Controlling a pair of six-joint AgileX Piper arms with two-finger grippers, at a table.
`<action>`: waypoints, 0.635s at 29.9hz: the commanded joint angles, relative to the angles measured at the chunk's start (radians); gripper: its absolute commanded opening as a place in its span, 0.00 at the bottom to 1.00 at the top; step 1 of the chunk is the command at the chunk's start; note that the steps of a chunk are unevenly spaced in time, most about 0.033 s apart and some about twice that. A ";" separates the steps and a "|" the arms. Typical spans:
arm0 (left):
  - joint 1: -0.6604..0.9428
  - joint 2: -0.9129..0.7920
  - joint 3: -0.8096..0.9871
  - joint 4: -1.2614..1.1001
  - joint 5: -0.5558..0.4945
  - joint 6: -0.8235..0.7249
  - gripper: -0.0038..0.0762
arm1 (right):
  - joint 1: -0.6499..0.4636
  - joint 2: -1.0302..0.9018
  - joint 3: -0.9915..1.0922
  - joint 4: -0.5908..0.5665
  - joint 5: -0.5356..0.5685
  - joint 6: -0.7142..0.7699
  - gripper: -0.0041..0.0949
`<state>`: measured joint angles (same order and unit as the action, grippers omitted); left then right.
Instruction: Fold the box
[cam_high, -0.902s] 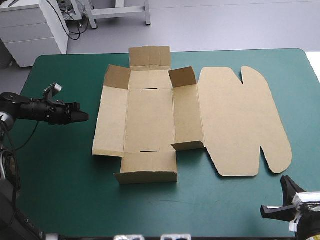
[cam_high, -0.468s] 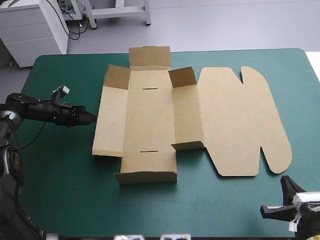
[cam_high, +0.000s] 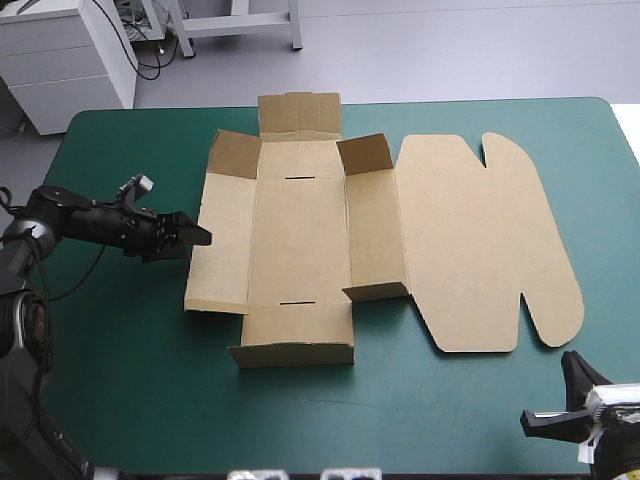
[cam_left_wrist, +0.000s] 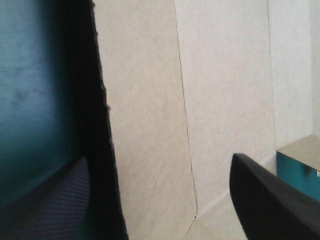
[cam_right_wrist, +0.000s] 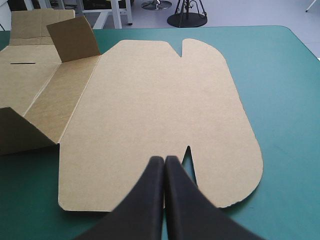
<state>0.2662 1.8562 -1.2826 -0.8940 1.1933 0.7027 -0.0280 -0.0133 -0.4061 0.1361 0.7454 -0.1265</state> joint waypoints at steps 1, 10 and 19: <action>-0.040 -0.038 -0.019 -0.014 0.014 -0.021 0.74 | 0.003 -0.003 -0.032 -0.001 -0.072 -0.006 0.02; -0.143 -0.038 -0.019 -0.005 0.001 -0.094 0.74 | 0.003 -0.003 -0.032 -0.001 -0.072 -0.006 0.02; -0.184 -0.038 -0.019 0.028 -0.025 -0.155 0.62 | 0.003 -0.003 -0.032 -0.001 -0.072 -0.006 0.02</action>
<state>0.0837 1.8640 -1.2808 -0.8184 1.1572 0.5818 -0.0280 -0.0133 -0.4061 0.1361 0.7454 -0.1265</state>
